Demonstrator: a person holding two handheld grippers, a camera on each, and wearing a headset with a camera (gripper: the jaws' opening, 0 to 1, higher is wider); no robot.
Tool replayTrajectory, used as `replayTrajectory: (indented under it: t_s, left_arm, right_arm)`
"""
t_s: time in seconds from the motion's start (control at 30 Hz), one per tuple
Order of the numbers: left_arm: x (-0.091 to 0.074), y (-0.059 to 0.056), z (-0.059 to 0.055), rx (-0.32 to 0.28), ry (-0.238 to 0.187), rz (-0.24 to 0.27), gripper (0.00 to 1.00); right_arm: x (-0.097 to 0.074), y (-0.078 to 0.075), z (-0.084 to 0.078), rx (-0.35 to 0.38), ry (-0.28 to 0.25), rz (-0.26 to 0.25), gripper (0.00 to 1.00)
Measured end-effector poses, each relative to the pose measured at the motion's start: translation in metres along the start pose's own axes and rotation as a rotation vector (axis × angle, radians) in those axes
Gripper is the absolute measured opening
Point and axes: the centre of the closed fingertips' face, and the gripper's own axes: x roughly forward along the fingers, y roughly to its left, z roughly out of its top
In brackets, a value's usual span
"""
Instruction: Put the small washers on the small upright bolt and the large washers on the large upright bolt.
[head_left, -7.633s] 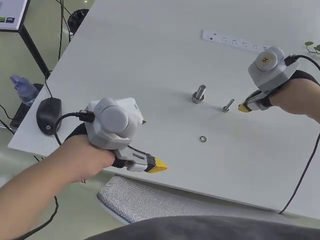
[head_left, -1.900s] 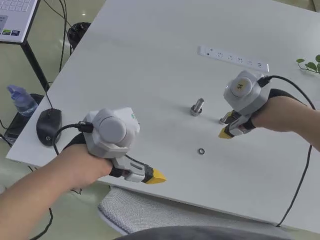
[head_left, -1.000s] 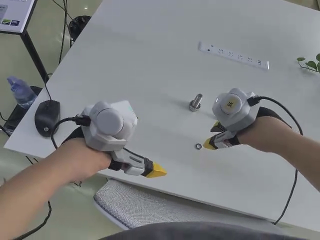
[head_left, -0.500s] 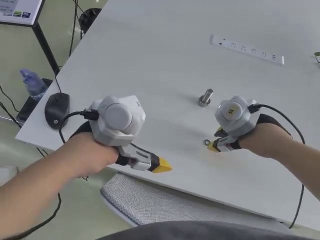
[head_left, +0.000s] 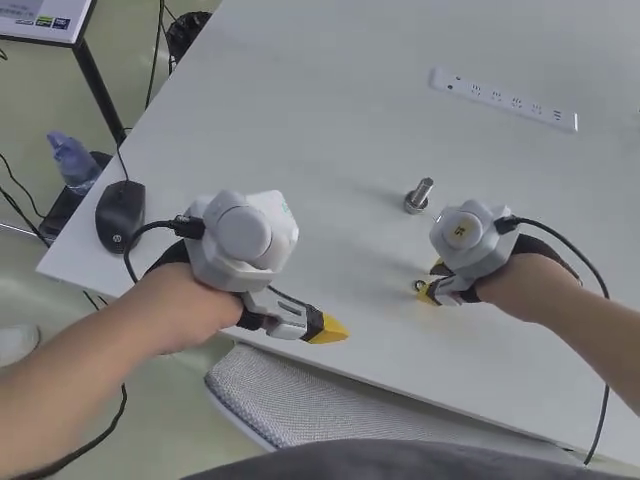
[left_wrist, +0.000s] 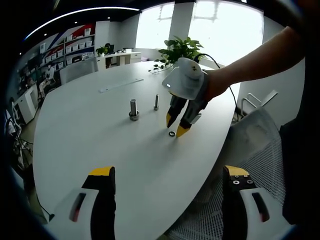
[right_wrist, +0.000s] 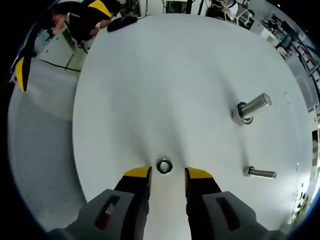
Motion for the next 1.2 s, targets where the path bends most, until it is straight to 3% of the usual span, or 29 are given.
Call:
replayTrajectory:
  t_s: [0.5,0.83,1.2]
  left_arm:
    - [0.002,-0.008,-0.013,-0.002,0.023,-0.021,0.85]
    - [0.005,-0.010,-0.015,-0.007,0.034,-0.032,0.82]
    - [0.006,-0.005,-0.011,-0.006,0.036,-0.033,0.79]
  right_arm:
    - [0.007,-0.002,0.000,0.018,0.005,0.009,0.20]
    - [0.013,-0.008,0.000,0.013,0.111,0.009,0.15]
    - [0.012,-0.007,-0.001,-0.018,0.149,0.000,0.13]
